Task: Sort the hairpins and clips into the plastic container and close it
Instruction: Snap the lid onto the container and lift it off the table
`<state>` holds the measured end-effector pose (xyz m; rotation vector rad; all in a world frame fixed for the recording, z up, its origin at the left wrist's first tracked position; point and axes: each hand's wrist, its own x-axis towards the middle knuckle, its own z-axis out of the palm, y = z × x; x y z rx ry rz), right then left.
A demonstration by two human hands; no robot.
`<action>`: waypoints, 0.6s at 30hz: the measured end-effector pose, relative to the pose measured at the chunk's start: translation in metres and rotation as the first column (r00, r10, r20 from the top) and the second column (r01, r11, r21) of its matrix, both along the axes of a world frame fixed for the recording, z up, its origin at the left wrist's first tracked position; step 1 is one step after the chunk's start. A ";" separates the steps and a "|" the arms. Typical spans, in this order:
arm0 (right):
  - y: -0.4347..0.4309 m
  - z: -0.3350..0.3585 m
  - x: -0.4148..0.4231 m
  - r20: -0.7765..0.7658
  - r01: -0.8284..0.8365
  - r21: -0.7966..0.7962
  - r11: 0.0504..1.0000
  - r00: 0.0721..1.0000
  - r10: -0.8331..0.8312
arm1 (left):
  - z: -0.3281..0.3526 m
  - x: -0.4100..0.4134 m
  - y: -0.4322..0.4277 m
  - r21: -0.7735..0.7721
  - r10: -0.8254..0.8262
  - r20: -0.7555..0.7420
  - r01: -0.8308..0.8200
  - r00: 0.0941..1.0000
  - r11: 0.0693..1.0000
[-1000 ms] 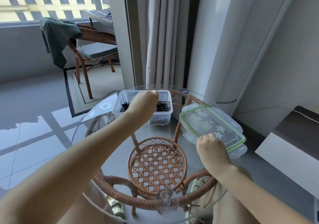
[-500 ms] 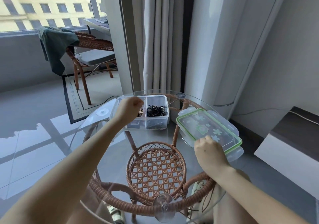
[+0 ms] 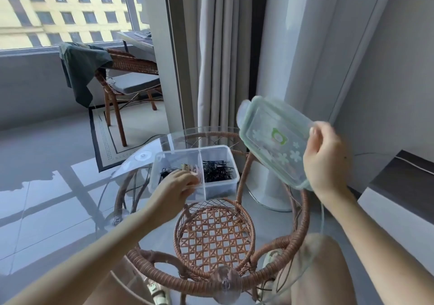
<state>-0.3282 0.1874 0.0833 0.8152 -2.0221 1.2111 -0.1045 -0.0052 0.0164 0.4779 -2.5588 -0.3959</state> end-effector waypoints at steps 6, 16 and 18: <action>-0.034 0.043 0.006 0.502 -0.387 -0.276 0.880 0.722 0.476 | 0.031 0.024 0.016 0.167 0.199 -0.181 -0.170 0.963 0.971; -0.133 0.009 0.021 0.828 -0.673 0.038 0.739 0.435 0.354 | 0.051 0.035 -0.040 0.786 0.461 -0.027 -0.265 0.887 0.558; -0.144 0.001 0.019 0.745 -0.626 0.229 0.746 0.606 0.280 | 0.047 0.037 -0.046 0.826 0.469 0.027 -0.284 0.883 0.486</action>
